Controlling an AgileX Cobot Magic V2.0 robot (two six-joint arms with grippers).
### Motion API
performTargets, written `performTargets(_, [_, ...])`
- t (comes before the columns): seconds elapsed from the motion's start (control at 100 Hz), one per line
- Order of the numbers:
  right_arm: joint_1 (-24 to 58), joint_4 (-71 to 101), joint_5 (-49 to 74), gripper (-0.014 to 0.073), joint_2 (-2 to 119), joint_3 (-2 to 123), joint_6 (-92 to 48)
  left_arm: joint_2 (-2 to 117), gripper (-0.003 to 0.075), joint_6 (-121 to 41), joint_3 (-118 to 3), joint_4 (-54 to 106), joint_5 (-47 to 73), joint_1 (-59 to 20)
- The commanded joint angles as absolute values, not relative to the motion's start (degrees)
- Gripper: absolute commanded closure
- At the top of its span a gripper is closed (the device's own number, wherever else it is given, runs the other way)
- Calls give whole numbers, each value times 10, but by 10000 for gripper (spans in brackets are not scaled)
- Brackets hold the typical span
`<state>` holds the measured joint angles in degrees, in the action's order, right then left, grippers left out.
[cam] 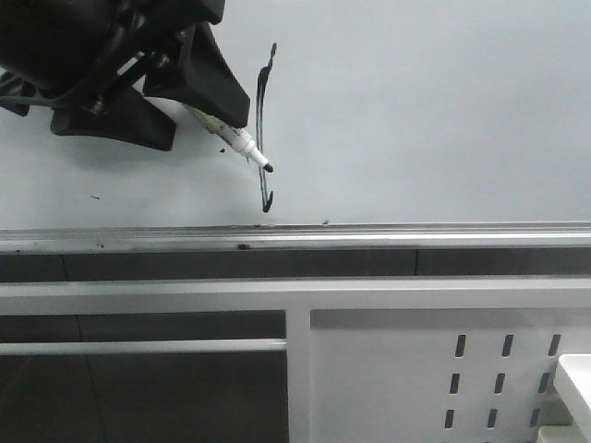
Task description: Write number 1 on whiteboard
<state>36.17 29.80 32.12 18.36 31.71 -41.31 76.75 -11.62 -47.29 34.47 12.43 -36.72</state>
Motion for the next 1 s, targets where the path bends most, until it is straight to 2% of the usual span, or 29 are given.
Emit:
performTargets(0.0, [364,311,282,643,188,330,-413,755,173,-114,-493,348,87,-366])
performTargets(0.35, [364,311,282,643,188,330,-413,742,162,-114,-489,348,126,-366])
performTargets(0.75, [364,304,282,643,188,330,-413,631,166,-114,-412,328,125,-340])
performTargets(0.99, [364,225,289,643,185,330,-413,471,255,-114,-358,320,126,-290])
